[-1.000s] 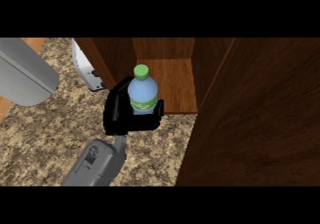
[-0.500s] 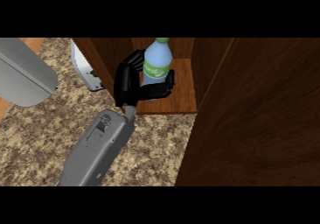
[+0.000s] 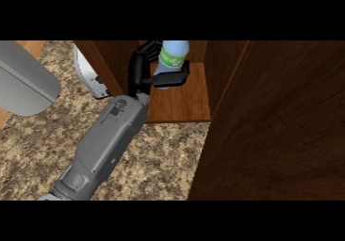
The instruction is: Pick up the bottled water, place it into the cabinet and close the cabinet
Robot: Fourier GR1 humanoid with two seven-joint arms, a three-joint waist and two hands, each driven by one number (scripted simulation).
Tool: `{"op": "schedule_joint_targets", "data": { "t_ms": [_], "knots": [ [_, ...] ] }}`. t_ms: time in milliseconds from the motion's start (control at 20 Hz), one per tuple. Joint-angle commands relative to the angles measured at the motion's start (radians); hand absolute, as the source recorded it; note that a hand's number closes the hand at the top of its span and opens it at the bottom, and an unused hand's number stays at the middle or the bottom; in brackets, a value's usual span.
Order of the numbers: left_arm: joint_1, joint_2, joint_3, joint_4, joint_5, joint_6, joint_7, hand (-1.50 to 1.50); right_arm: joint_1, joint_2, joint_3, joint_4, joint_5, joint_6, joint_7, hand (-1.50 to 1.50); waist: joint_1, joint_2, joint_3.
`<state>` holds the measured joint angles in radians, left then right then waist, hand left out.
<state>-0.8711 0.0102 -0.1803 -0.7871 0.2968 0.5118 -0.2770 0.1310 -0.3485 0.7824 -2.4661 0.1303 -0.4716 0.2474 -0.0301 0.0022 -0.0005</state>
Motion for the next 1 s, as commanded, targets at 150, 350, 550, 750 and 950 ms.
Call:
{"op": "schedule_joint_targets", "data": {
  "t_ms": [150, 350, 550, 750, 950],
  "knots": [
    [-0.166, -0.010, 0.053, 0.234, -0.005, 0.057, -0.024, 1.50, 0.041, -0.015, 0.029, -0.074, 0.032, 0.000, -0.015, -1.50, -0.006, 0.003, 0.001],
    [-0.149, 0.005, 0.036, 0.354, -0.061, 0.070, -0.108, 1.50, -0.009, 0.014, 0.013, -0.014, 0.022, -0.001, 0.000, -1.50, -0.005, 0.008, 0.000],
    [-0.213, -0.007, 0.055, 0.463, -0.079, 0.135, -0.107, 1.50, 0.007, -0.033, -0.002, -0.074, 0.013, 0.010, -0.007, -1.50, -0.021, 0.011, 0.000],
    [-0.241, -0.010, 0.063, 0.517, -0.049, 0.143, -0.127, 1.50, 0.059, -0.042, 0.046, -0.064, 0.026, 0.002, -0.064, -1.50, -0.039, 0.011, 0.000],
    [-0.243, 0.016, 0.114, 0.569, -0.058, 0.109, -0.172, 1.50, 0.027, -0.053, 0.011, -0.084, 0.008, 0.011, -0.013, -1.50, -0.022, 0.013, -0.001]
  ]
}}
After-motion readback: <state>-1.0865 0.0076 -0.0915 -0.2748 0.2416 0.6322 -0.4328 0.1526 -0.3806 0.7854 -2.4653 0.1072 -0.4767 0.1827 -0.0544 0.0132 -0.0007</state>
